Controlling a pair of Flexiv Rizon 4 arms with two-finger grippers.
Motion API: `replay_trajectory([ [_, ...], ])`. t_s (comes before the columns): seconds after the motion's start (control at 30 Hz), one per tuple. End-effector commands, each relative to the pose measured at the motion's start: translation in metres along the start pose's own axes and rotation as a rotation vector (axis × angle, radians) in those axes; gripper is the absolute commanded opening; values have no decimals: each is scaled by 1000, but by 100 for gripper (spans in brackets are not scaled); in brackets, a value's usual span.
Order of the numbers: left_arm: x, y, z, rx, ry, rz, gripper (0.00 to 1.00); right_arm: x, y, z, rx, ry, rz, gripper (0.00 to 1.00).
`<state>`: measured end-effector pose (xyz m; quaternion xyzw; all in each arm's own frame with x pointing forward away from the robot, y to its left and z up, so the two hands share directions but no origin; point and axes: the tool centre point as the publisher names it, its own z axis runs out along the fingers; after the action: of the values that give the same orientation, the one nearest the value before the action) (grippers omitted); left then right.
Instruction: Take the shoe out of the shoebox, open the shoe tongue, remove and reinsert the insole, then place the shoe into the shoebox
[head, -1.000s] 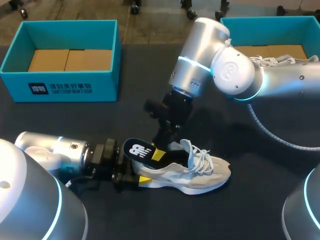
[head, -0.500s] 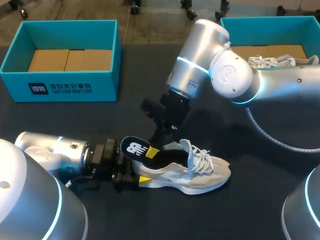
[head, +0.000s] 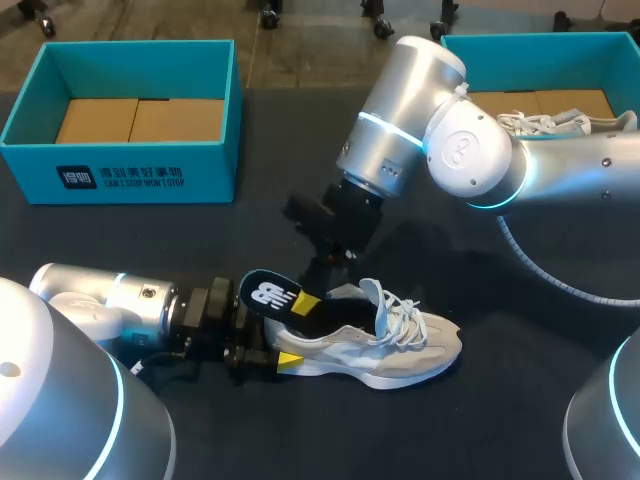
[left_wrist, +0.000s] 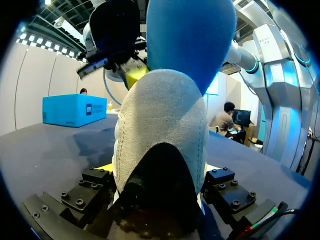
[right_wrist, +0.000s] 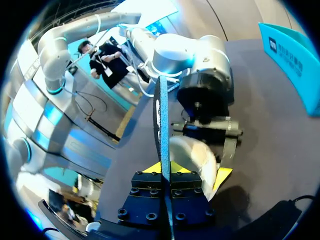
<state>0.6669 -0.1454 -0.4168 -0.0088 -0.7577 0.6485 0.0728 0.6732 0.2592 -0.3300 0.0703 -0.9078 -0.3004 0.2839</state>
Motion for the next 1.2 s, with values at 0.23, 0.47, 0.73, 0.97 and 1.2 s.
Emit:
replay_trajectory([
  [0.23, -1, 4, 2, 1, 0, -1, 0, 18, 33, -51, -16, -63, -82, 0],
  [0.47, -1, 4, 2, 1, 0, -1, 0, 46, 62, -95, -33, -140, -247, 0],
  [0.73, -1, 4, 2, 1, 0, -1, 0, 52, 66, -104, -41, -153, -267, 0],
  [0.97, -1, 4, 2, 1, 0, -1, 0, 52, 66, -104, -41, -153, -267, 0],
  [1.2, -1, 4, 2, 1, 0, -1, 0, 63, 78, -126, -50, -157, -288, 0],
])
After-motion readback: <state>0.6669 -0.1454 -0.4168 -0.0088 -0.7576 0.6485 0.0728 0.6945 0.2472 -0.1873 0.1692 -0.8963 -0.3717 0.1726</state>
